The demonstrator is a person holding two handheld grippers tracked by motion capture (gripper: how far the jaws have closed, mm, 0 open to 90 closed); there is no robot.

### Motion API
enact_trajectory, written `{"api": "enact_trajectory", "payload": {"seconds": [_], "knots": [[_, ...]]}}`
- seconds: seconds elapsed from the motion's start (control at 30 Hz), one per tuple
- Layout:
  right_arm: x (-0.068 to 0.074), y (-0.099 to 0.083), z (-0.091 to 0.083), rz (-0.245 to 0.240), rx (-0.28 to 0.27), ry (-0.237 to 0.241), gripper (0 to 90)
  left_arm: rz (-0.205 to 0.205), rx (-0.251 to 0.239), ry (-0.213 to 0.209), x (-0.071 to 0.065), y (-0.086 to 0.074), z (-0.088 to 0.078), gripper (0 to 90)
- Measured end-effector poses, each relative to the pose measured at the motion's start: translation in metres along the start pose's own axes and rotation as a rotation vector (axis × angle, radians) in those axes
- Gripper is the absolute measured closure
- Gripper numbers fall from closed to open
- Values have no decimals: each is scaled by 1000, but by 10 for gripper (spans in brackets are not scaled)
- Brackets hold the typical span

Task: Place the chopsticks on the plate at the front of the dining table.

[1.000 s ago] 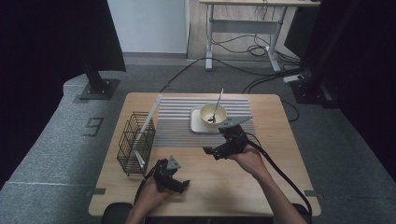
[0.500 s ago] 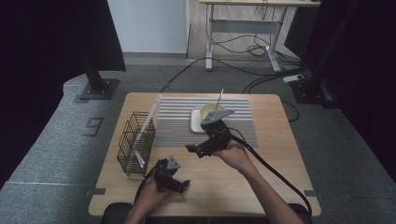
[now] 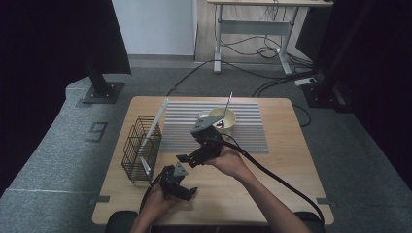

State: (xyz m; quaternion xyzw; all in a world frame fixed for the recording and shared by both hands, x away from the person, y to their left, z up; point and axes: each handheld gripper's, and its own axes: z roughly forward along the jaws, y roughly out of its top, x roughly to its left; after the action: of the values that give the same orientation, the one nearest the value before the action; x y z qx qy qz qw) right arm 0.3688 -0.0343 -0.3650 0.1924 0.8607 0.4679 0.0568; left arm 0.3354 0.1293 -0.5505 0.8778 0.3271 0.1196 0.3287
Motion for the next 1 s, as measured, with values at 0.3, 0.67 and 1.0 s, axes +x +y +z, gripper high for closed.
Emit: {"api": "enact_trajectory", "payload": {"seconds": [0.3,0.67,1.0], "knots": [[15,11,20,-20,10,48,0,1,0,2,0,0,0,0],[31,20,45,-39,32,92,0,-2,-4,2,0,0,0,0],[41,23,65,-62,57,113,0,-1,-1,1,0,0,0,0]]}}
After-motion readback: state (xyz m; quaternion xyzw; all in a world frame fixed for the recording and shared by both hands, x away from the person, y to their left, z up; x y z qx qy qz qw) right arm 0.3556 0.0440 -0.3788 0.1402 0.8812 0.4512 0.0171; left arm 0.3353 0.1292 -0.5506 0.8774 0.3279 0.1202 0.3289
